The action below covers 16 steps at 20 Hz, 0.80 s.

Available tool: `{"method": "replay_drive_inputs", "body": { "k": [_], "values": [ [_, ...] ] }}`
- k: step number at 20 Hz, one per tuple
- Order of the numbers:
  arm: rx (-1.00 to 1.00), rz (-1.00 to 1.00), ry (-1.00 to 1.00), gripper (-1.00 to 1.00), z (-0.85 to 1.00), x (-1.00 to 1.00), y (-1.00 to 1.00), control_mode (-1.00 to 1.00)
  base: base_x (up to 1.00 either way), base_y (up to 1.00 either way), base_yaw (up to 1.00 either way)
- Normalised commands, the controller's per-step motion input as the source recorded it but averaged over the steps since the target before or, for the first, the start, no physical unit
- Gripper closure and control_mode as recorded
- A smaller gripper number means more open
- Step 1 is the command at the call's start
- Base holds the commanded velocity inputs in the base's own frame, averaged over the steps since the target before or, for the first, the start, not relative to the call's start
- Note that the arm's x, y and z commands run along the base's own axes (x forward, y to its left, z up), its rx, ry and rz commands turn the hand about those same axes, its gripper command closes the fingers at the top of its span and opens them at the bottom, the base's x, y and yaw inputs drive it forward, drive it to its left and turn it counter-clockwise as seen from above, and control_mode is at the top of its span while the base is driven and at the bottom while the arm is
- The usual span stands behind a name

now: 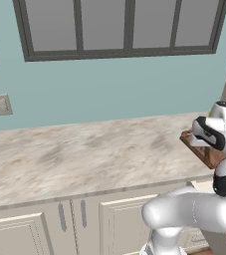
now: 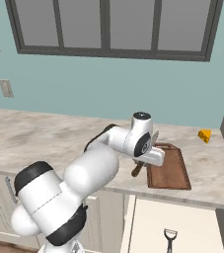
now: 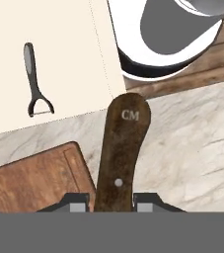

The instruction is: Open the drawer on the right and place the cutting tools on the cutting board.

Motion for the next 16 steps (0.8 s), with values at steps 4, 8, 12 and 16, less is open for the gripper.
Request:
{"method": "replay_drive_inputs", "body": {
  "k": [4,8,12,16],
  "values": [
    [0.00,0.09,0.00,1.00,0.00,0.71,-0.32,-1.00,0.00,0.00,0.00],
    [0.00,0.10,0.00,1.00,-0.01,0.43,-0.28,-1.00,0.00,0.00,0.00],
    [0.00,0.10,0.00,1.00,-0.06,0.07,-0.52,-1.00,0.00,0.00,0.00],
    [0.00,0.02,0.00,1.00,-0.04,0.00,-0.25,-1.00,0.00,0.00,0.00]
  ]
}}
